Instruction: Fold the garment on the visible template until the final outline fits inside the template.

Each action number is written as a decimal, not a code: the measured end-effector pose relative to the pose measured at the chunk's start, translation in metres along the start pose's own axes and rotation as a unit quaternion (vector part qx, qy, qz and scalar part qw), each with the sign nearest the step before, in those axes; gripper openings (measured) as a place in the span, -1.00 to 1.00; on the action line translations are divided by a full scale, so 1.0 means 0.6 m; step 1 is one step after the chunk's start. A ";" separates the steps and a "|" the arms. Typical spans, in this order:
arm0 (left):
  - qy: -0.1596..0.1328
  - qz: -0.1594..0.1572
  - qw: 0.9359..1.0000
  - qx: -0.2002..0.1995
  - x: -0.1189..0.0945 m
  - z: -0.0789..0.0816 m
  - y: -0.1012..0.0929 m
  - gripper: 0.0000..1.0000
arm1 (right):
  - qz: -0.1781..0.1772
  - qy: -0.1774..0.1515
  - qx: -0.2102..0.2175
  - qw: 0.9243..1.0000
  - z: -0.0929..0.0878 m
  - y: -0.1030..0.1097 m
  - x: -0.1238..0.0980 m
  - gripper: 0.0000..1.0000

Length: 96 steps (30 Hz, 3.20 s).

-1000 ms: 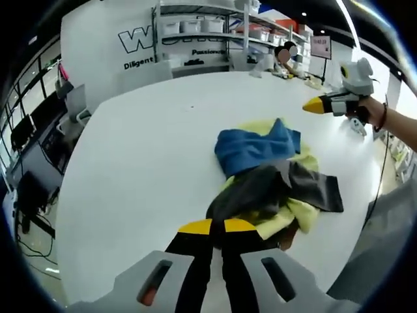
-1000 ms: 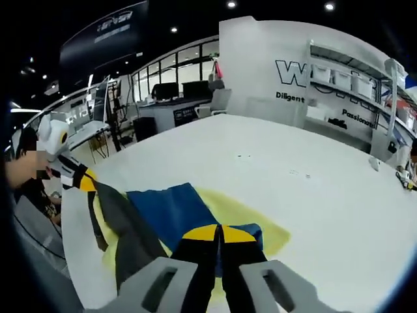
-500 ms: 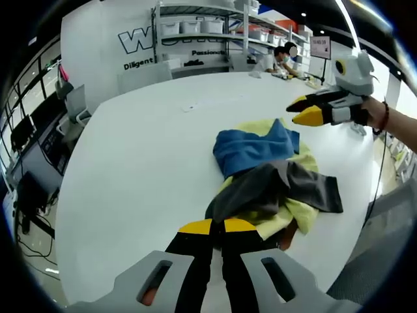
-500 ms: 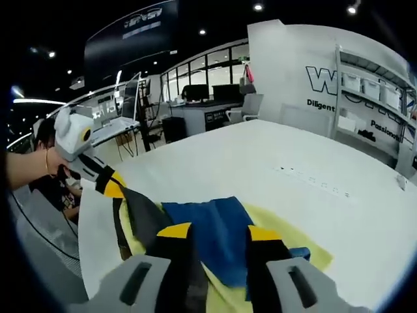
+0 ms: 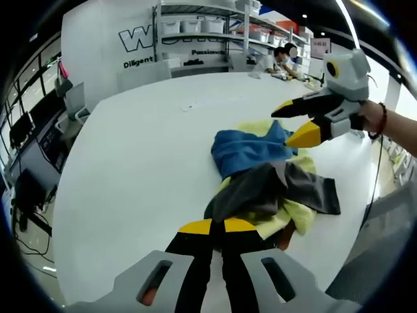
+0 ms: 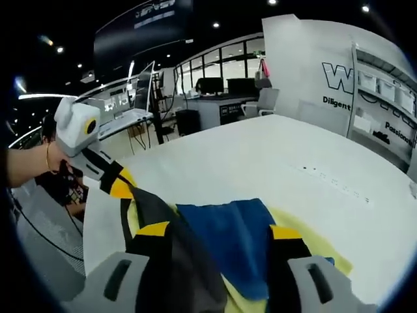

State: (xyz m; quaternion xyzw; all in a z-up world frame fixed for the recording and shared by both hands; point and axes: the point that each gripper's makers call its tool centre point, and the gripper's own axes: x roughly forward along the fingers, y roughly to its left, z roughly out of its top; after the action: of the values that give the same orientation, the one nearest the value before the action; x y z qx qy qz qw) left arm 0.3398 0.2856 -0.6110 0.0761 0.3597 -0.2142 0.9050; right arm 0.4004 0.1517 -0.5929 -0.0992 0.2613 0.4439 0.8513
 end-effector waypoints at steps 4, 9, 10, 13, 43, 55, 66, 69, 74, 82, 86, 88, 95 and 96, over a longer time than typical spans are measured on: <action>-0.004 -0.005 1.000 -0.001 0.002 0.002 -0.003 -0.91 | 0.008 0.005 -0.006 1.000 0.002 0.008 0.013 0.13; -0.002 -0.014 1.000 0.008 0.004 0.001 -0.013 -0.91 | 0.013 0.010 -0.008 1.000 0.005 0.012 0.028 0.11; -0.001 -0.017 1.000 0.010 0.005 0.000 -0.016 -0.91 | 0.014 0.010 -0.008 1.000 0.006 0.012 0.030 0.11; 0.002 -0.023 1.000 0.015 0.007 -0.004 -0.021 -0.91 | 0.019 0.012 -0.010 1.000 0.008 0.014 0.040 0.09; 0.011 -0.042 0.999 0.016 0.020 -0.026 -0.036 -0.91 | 0.052 0.055 -0.049 0.996 -0.027 0.047 0.102 0.00; 0.006 -0.045 0.999 0.002 0.020 -0.021 -0.035 -0.91 | 0.021 0.062 -0.112 0.992 -0.033 0.037 0.108 -0.51; 0.002 -0.045 0.999 -0.002 0.019 -0.019 -0.034 -0.91 | 0.017 0.061 -0.123 0.990 -0.035 0.029 0.100 -1.00; -0.008 -0.046 0.999 0.000 0.015 -0.013 -0.035 -0.91 | 0.019 0.054 -0.114 0.992 -0.029 0.027 0.094 -1.00; -0.015 -0.048 0.999 0.000 0.009 -0.008 -0.034 -0.92 | 0.007 0.033 -0.099 0.994 -0.009 0.016 0.078 -1.00; -0.025 -0.047 0.999 0.001 -0.006 -0.002 -0.028 -0.92 | -0.017 0.022 -0.087 0.996 0.004 -0.009 0.049 -1.00; -0.028 -0.045 0.999 -0.002 -0.014 0.000 -0.023 -0.92 | -0.037 0.011 -0.083 0.996 0.015 -0.024 0.028 -1.00; -0.033 -0.046 0.998 -0.003 -0.020 0.004 -0.023 -0.92 | -0.042 0.010 -0.084 0.996 0.018 -0.028 0.021 -1.00; -0.049 -0.048 0.998 -0.009 -0.030 0.020 -0.022 -0.93 | -0.064 0.000 -0.084 0.994 0.030 -0.046 -0.002 -1.00; -0.050 -0.047 0.998 -0.007 -0.030 0.021 -0.022 -0.93 | -0.070 -0.003 -0.083 0.994 0.032 -0.049 -0.007 -1.00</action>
State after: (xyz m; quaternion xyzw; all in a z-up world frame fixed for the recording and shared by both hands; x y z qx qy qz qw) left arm 0.3302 0.2763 -0.5890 0.0416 0.3183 -0.2574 0.9114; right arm 0.4294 0.1393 -0.5765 -0.1861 0.2131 0.4036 0.8701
